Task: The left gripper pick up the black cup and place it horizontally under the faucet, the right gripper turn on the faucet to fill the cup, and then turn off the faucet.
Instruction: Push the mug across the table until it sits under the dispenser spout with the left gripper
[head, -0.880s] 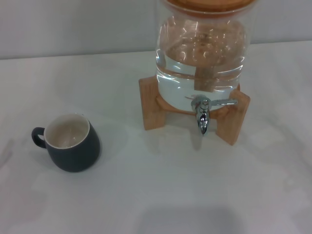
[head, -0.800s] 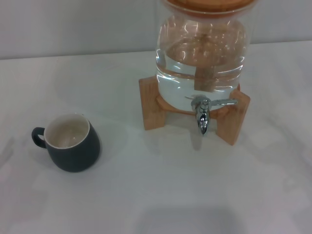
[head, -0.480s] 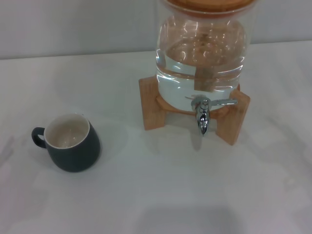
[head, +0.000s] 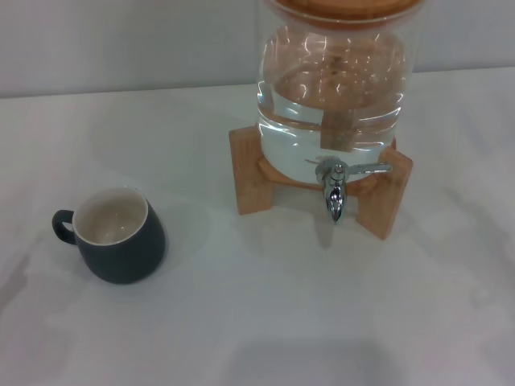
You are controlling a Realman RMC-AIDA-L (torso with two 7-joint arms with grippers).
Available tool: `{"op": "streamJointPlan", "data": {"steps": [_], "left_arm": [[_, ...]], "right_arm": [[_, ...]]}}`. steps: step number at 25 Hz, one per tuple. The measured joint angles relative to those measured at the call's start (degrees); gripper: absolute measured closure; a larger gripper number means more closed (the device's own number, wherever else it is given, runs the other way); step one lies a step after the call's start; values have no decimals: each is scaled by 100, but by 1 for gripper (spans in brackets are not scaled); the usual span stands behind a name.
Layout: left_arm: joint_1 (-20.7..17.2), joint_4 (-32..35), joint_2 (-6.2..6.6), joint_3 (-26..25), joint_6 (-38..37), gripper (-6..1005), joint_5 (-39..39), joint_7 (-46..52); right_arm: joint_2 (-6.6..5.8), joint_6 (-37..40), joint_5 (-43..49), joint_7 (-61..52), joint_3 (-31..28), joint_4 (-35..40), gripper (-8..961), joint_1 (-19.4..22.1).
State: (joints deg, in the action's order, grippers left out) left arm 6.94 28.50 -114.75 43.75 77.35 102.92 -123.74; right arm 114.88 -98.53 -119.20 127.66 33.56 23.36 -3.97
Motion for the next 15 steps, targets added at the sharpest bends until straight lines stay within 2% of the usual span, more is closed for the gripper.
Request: {"op": "streamJointPlan", "data": {"steps": [3, 9, 15], "left_arm": [[-12, -45, -69, 2, -129, 172, -54, -141], [68, -17, -331, 7, -529, 173, -120, -486], [269, -75, -410, 35, -791, 177, -283, -563]], "right_arm": [[-5, 58, 6, -20, 16, 11, 189, -75], [-9, 80, 10, -39, 55, 21, 189, -135], [-10, 80, 12, -39, 57, 14, 189, -109]]}}
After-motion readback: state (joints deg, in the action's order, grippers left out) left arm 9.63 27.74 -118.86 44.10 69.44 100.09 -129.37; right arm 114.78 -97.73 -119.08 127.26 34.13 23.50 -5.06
